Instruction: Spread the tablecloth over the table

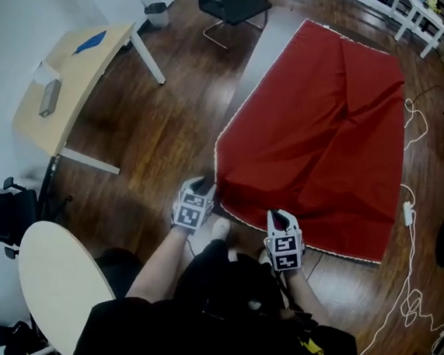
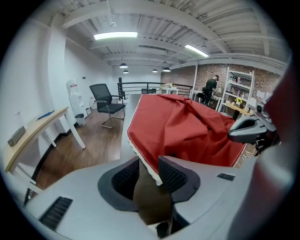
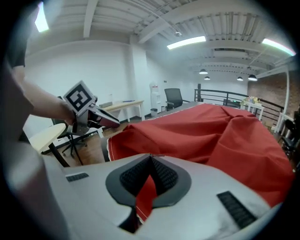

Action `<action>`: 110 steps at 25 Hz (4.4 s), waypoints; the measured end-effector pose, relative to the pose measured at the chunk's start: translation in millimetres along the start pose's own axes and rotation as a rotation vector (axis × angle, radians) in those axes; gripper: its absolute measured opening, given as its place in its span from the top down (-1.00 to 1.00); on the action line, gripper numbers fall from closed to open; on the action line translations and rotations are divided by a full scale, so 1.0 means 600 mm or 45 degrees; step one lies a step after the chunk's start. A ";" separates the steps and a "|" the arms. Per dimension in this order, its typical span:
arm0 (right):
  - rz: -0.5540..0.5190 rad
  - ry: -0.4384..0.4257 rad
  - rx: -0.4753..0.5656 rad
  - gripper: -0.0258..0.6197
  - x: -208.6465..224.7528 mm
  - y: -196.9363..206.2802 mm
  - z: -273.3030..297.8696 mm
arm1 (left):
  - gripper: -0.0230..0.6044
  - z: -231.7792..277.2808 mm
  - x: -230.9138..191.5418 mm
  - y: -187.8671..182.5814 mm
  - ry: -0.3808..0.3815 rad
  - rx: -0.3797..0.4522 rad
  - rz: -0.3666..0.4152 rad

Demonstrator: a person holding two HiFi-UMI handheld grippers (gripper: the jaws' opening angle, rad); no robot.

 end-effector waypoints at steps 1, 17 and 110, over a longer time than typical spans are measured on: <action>0.015 0.014 -0.021 0.90 -0.007 0.003 0.014 | 0.53 0.016 -0.010 0.010 0.027 -0.039 -0.012; 0.089 0.261 -0.247 0.90 0.009 0.064 0.038 | 0.73 0.068 0.072 0.058 0.404 -0.301 0.338; 0.250 0.539 -0.109 0.90 0.199 0.221 -0.251 | 0.59 -0.009 0.171 0.006 0.229 0.207 -0.158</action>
Point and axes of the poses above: the fingertips, and each gripper's own axes: z forward along the fingers, x to its right, y out of its underside, the point moved 3 cm from there along -z, backward along the fingers, and after that the axes turned 10 degrees about x, right-handed, at the moved point
